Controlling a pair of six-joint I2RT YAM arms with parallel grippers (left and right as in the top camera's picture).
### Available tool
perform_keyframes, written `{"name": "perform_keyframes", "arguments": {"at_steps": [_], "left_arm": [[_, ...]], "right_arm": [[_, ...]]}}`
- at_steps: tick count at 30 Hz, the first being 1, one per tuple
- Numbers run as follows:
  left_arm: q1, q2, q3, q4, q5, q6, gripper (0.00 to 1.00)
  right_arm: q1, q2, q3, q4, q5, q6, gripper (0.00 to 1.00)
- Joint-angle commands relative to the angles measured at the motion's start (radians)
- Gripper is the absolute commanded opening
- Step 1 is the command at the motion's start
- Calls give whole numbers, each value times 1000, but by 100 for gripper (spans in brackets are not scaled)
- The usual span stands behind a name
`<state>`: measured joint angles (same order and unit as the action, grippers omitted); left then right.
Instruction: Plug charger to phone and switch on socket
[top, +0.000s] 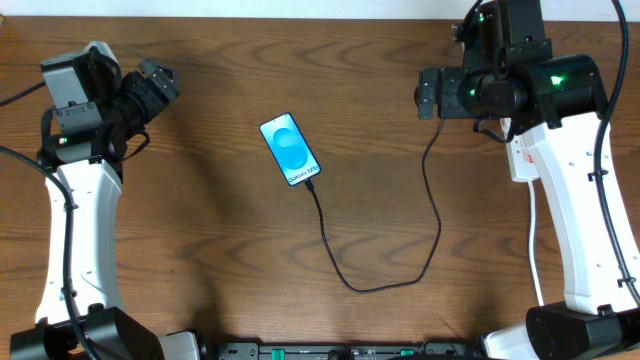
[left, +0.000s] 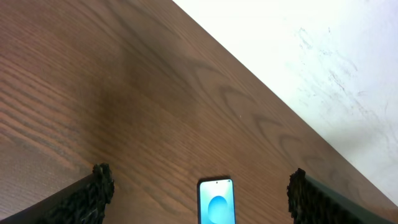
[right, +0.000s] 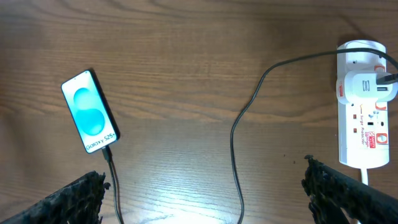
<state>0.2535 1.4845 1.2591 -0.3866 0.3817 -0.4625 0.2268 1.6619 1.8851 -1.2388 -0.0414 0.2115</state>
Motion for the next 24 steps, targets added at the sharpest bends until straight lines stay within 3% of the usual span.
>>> {"name": "perform_keyframes", "arguments": {"at_steps": [1,14,24], "left_arm": [[3,-1,7,-2,-13,21,91],[3,-1,7,-2,-13,21,91],[3,-1,7,-2,-13,21,91]], "right_arm": [[4,-7,9,-3,-2,8,99],[4,-7,9,-3,3,3,99],[4,-7,8,36,182,-39,99]]}}
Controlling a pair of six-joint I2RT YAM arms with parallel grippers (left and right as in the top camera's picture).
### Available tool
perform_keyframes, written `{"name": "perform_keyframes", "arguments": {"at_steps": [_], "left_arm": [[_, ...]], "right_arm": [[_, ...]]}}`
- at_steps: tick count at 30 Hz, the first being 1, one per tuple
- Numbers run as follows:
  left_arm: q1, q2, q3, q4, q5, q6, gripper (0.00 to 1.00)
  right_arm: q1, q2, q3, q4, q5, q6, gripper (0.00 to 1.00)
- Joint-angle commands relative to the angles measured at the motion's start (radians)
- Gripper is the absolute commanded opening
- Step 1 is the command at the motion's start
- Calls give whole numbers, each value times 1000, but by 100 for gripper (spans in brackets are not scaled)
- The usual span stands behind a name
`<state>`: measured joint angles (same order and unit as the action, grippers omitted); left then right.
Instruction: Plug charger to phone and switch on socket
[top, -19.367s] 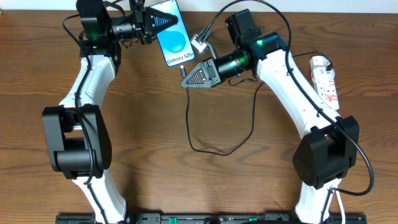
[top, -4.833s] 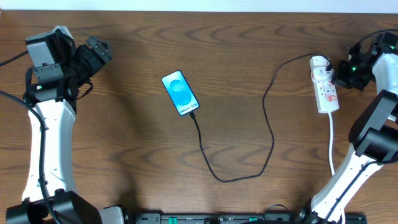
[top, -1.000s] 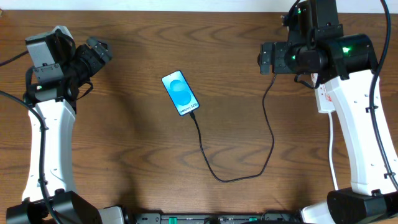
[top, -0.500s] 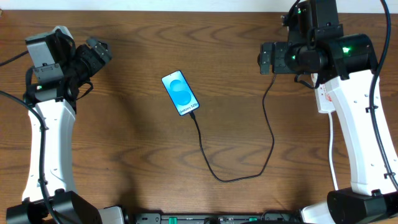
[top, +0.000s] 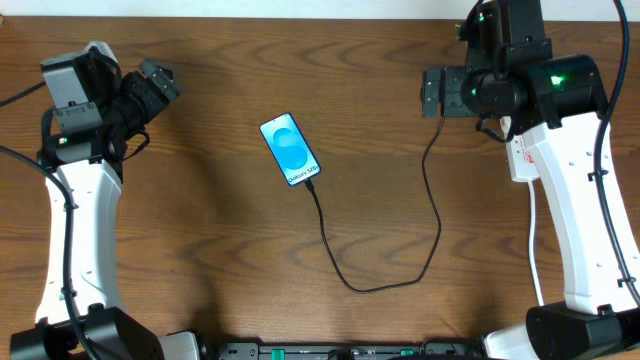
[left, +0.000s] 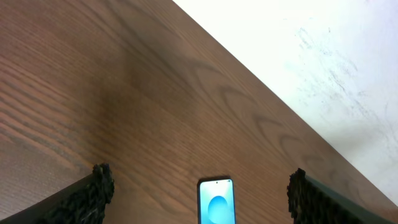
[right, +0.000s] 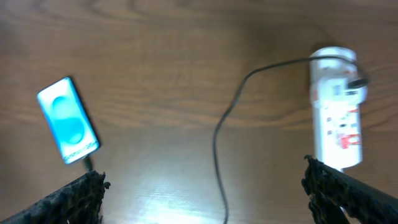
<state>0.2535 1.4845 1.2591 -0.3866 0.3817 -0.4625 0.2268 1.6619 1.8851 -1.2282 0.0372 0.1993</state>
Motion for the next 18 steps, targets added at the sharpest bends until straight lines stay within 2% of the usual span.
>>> {"name": "perform_keyframes", "arguments": {"at_steps": [1,6,10,14,18], "left_arm": [[3,-1,7,-2,-13,21,91],[3,-1,7,-2,-13,21,91],[3,-1,7,-2,-13,21,91],[3,-1,7,-2,-13,21,91],[3,-1,7,-2,-13,21,91]], "right_arm": [[2,-7,0,41,108,-45,99],[-14,-89,-73,141,118,-197,99],[-43,-223,-212,241,118,-270,99],[-80,-384,-395,346,119,-295,99],[-125,-616,-647,485,119,-345,99]]}}
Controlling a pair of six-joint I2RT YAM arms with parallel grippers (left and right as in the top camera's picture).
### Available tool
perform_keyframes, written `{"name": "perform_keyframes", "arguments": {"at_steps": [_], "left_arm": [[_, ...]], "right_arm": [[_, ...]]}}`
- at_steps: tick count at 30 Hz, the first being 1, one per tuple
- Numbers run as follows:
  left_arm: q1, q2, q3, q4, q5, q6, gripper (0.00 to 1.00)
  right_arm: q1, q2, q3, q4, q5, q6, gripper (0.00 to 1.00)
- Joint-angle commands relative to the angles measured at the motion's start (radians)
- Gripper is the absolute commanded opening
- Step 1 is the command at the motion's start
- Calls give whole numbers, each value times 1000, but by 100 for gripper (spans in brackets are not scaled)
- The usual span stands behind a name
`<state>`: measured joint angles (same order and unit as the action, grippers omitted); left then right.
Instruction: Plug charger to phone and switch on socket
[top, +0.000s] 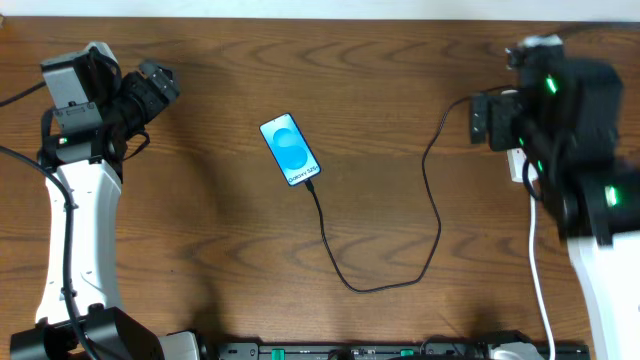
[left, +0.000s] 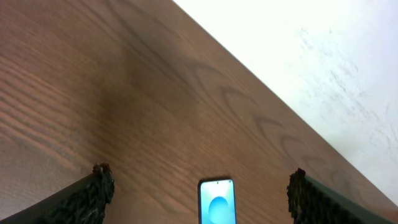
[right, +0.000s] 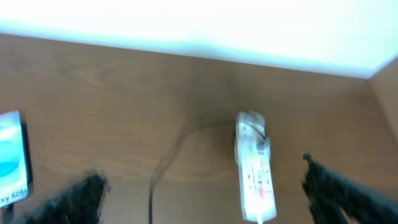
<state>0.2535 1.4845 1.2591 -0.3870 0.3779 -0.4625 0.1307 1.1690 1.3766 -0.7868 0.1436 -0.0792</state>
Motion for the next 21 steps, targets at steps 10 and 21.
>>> {"name": "perform_keyframes", "arguments": {"at_steps": [10,21], "left_arm": [[3,-1,7,-2,-9,21,91],[3,-1,7,-2,-9,21,91]], "right_arm": [[-61,-548,-538,153,2,-108,99],[-52,-879,-908,532,0,-101,99]]}}
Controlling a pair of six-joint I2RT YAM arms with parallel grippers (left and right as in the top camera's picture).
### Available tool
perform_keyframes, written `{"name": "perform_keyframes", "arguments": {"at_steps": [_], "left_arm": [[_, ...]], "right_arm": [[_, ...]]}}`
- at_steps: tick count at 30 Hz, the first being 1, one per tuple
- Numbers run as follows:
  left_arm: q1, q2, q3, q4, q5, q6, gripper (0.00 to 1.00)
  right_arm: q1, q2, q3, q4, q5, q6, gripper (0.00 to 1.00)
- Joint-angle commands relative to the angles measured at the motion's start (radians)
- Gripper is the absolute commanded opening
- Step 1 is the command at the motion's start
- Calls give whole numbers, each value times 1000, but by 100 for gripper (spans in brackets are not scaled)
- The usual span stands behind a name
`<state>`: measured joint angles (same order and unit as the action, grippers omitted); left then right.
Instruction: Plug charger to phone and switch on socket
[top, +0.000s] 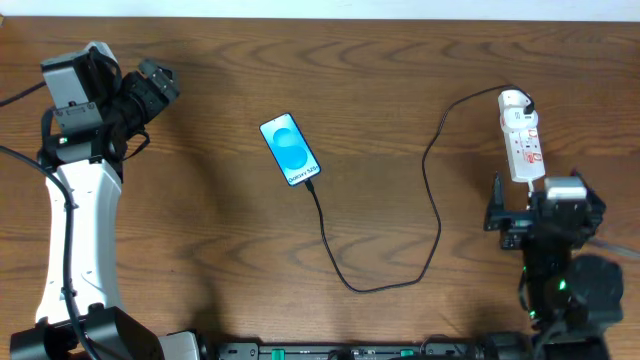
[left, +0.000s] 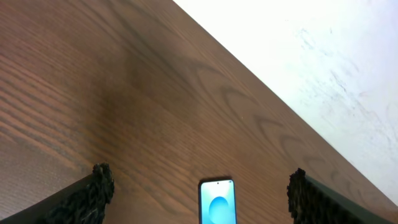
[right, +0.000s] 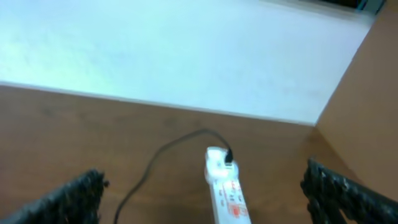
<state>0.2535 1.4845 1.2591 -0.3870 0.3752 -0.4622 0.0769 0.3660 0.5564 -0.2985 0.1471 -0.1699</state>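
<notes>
A phone (top: 291, 149) with a lit blue screen lies mid-table, a black charger cable (top: 430, 210) plugged into its lower end. The cable loops across the wood to a white power strip (top: 521, 148) at the right, where its plug sits at the far end. The left wrist view shows the phone (left: 217, 202) between my left gripper (left: 199, 199)'s open fingers, far off. My right gripper (right: 202, 199) is open and empty, held back near the table's front edge, with the power strip (right: 225, 190) ahead of it. My left gripper (top: 160, 78) hangs at the far left.
The brown wooden table (top: 200, 250) meets a white wall (right: 155, 56) at its far edge. A white cord (top: 536, 240) runs from the strip toward the front beside the right arm.
My right arm has drawn back from above the power strip to the front right of the table, leaving the strip uncovered in the overhead view. The left arm, phone and cable have not moved.
My right gripper hung open high over the table's right side, looking down on phone, cable and strip. It then shifted rightward and tilted up toward the wall, and now sits withdrawn near the front edge. The phone stayed plugged in and lit throughout; the left arm stayed still.
</notes>
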Motion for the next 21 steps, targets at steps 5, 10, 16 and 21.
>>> {"name": "perform_keyframes", "arguments": {"at_steps": [5,10,16,21], "left_arm": [[3,-1,7,-2,-6,21,91],[3,-1,7,-2,-6,21,91],[3,-1,7,-2,-6,21,91],[3,-1,7,-2,-6,21,91]], "right_arm": [[2,-211,-255,153,-3,-10,99],[3,-271,-388,238,-26,-3,99],[3,-332,-480,273,-37,-2,99],[3,-361,-513,279,-38,-2,99]]}}
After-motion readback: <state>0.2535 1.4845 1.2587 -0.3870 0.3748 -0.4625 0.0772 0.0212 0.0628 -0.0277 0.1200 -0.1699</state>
